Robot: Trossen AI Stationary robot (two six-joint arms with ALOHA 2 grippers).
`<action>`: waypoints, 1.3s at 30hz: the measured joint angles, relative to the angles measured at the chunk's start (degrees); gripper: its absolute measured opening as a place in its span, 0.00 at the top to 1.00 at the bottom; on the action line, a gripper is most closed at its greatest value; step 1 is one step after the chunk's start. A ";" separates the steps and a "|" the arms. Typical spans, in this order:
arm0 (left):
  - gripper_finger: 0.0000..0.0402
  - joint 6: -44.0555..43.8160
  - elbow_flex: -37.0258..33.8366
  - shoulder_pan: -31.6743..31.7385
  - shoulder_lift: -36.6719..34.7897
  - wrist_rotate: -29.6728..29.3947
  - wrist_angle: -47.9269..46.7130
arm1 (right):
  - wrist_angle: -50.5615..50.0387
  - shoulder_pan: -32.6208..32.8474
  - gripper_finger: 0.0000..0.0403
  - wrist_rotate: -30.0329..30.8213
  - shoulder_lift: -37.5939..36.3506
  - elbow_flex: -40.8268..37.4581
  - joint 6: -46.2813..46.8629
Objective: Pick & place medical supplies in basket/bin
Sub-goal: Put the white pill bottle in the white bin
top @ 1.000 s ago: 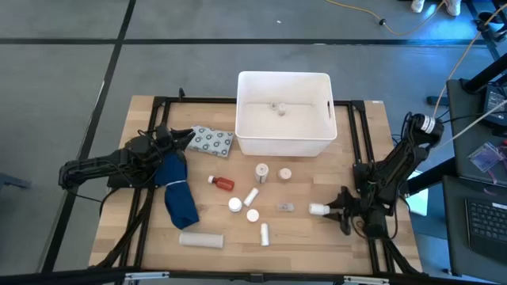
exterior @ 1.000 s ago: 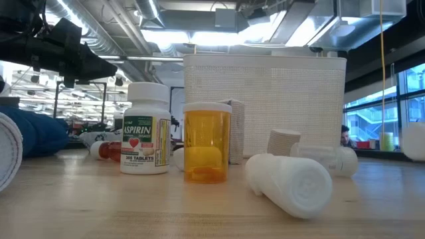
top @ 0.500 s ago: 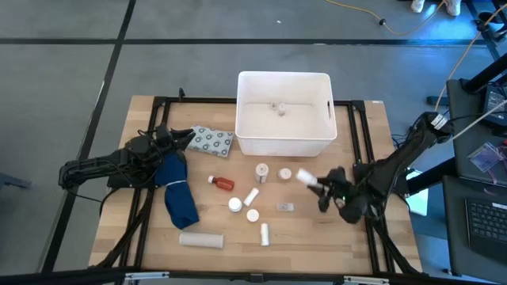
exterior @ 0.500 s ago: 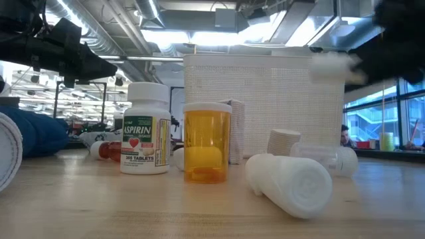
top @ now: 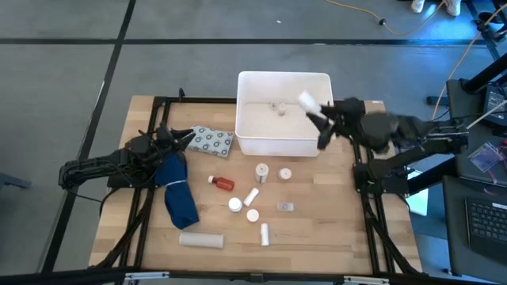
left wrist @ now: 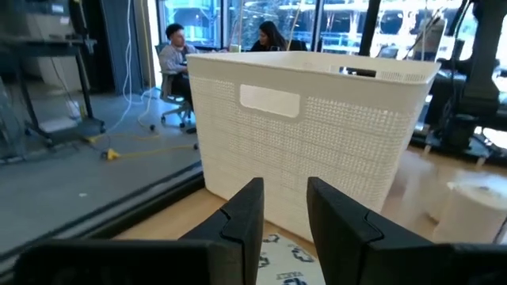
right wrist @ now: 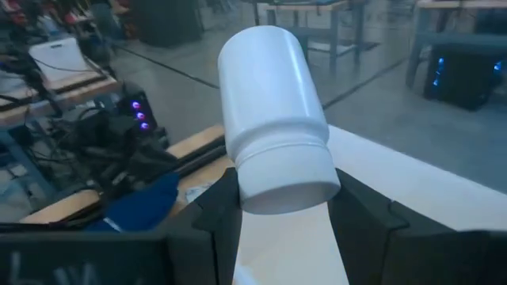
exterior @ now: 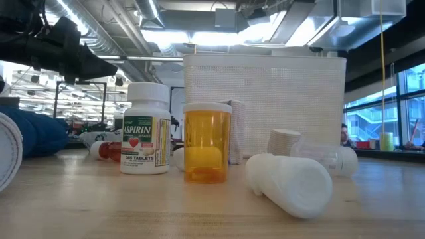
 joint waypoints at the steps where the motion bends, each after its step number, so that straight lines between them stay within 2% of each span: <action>1: 0.77 0.74 0.01 0.00 -0.01 0.00 0.00 | -1.62 -2.71 0.61 -2.71 1.22 2.21 0.28; 9: 0.77 3.99 0.01 0.00 -0.02 0.00 0.00 | -22.72 -24.38 0.61 -29.79 16.23 19.71 4.27; 14: 0.77 3.97 0.02 0.00 0.00 0.04 0.00 | -37.46 -35.58 0.61 -40.81 29.00 28.37 -0.41; 21: 0.77 3.92 0.02 0.00 -0.02 0.09 0.00 | -56.71 -43.40 0.61 -43.54 46.51 36.37 -11.87; 28: 0.77 3.88 0.02 0.00 -0.01 0.23 0.00 | -56.78 -46.44 0.61 -49.52 57.77 37.54 -16.45; 39: 0.77 3.86 0.02 0.00 -0.02 0.22 0.00 | -56.82 -46.99 0.61 -48.64 66.85 37.45 -16.38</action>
